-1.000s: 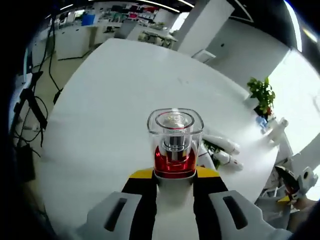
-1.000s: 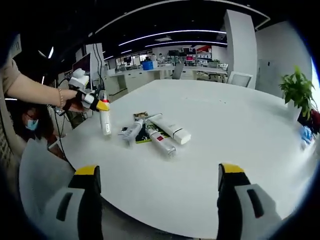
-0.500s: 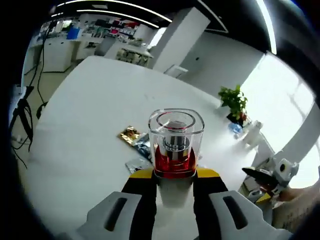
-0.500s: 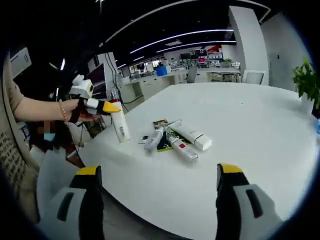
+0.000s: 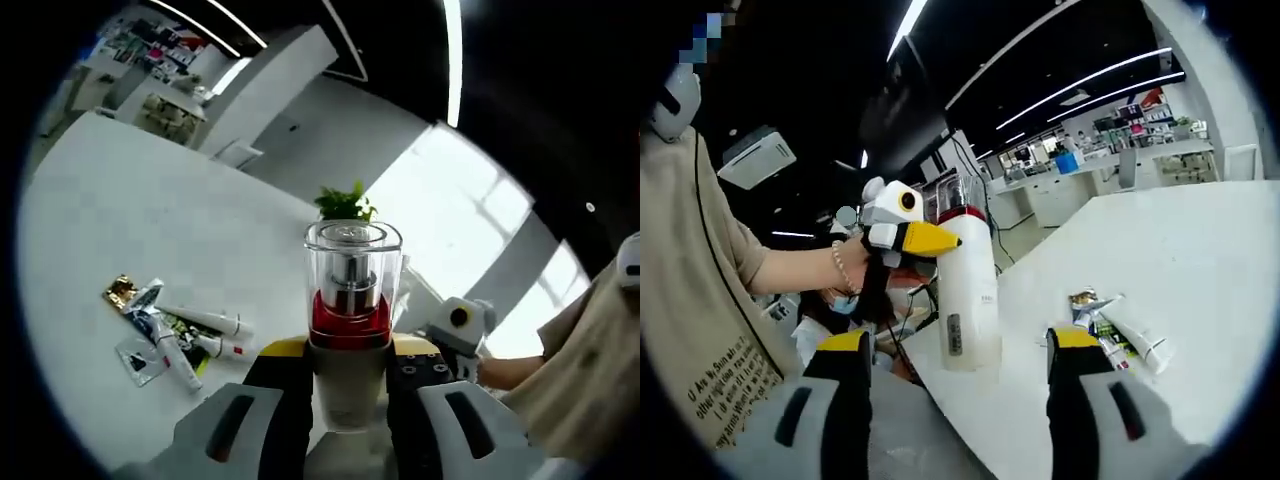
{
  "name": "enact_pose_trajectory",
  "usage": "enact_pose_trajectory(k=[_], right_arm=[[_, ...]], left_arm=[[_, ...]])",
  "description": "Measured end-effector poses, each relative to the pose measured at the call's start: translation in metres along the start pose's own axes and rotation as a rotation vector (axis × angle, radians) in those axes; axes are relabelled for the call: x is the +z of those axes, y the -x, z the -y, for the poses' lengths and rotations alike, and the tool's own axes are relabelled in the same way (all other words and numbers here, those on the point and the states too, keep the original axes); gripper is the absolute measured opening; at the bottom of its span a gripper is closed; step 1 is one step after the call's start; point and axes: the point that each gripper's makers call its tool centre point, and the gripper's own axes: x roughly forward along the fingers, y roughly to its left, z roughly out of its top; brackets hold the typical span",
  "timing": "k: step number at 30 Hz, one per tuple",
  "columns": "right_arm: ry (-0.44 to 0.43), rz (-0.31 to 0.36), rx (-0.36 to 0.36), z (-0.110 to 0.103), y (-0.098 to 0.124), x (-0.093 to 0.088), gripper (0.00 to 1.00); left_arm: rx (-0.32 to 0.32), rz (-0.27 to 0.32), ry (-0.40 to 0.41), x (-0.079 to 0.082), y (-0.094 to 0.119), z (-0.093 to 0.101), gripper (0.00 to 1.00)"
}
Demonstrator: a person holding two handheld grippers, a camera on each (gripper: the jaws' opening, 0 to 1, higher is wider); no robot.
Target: Arrange the skincare products in the storage area until every visible bottle or jar stands upright without overlapping.
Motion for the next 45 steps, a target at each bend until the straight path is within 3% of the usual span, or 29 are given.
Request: enact_pose_trajectory(k=[5, 8, 12, 14, 17, 19, 21, 25, 29, 31, 33, 38, 40, 42, 45], right_arm=[[0.019, 0.032, 0.076, -0.012, 0.002, 0.031, 0.63], [-0.063, 0.112, 0.145, -0.023, 0.006, 0.060, 0.61], [-0.057, 0.122, 0.186, -0.035, 0.013, 0.082, 0.52], [-0.077, 0.107, 0.242, -0.052, 0.015, 0.087, 0.48], [-0.048, 0.135, 0.257, -0.065, 0.018, 0.098, 0.40], [-0.089, 0.124, 0.311, -0.079, 0.020, 0.102, 0.30], [-0.131, 0.095, 0.219, -0.070, 0.020, 0.100, 0.29], [-0.100, 0.072, 0.158, -0.070, 0.021, 0.100, 0.28], [-0.087, 0.094, 0.083, -0.065, 0.022, 0.105, 0.27], [0.001, 0.066, -0.014, -0.054, 0.021, 0.104, 0.27], [0.093, 0.009, -0.103, -0.047, 0.022, 0.101, 0.27], [0.373, -0.066, -0.378, -0.020, 0.026, 0.109, 0.26], [0.434, -0.066, -0.466, -0.010, 0.025, 0.112, 0.26], [0.459, -0.047, -0.527, -0.005, 0.026, 0.117, 0.27], [0.441, -0.007, -0.550, -0.004, 0.026, 0.118, 0.27]], left_arm=[[-0.120, 0.037, -0.041, 0.013, -0.005, 0.040, 0.23], [-0.218, 0.059, -0.061, 0.020, -0.004, 0.067, 0.23], [-0.303, 0.089, -0.085, 0.029, -0.004, 0.098, 0.23], [-0.317, 0.098, -0.093, 0.032, -0.005, 0.107, 0.23], [-0.341, 0.118, -0.108, 0.041, -0.003, 0.111, 0.23], [-0.339, 0.140, -0.106, 0.043, -0.007, 0.117, 0.23], [-0.347, 0.155, -0.098, 0.049, -0.005, 0.111, 0.23], [-0.343, 0.180, -0.086, 0.053, -0.005, 0.103, 0.23], [-0.344, 0.218, -0.110, 0.054, -0.010, 0.116, 0.24], [-0.300, 0.231, -0.149, 0.054, -0.017, 0.121, 0.27], [-0.225, 0.204, -0.211, 0.049, -0.027, 0.122, 0.30], [-0.021, 0.261, -0.272, 0.060, -0.037, 0.117, 0.32], [0.117, 0.297, -0.318, 0.065, -0.039, 0.111, 0.31], [0.209, 0.346, -0.308, 0.070, -0.039, 0.108, 0.29], [0.352, 0.404, -0.348, 0.078, -0.034, 0.095, 0.27]])
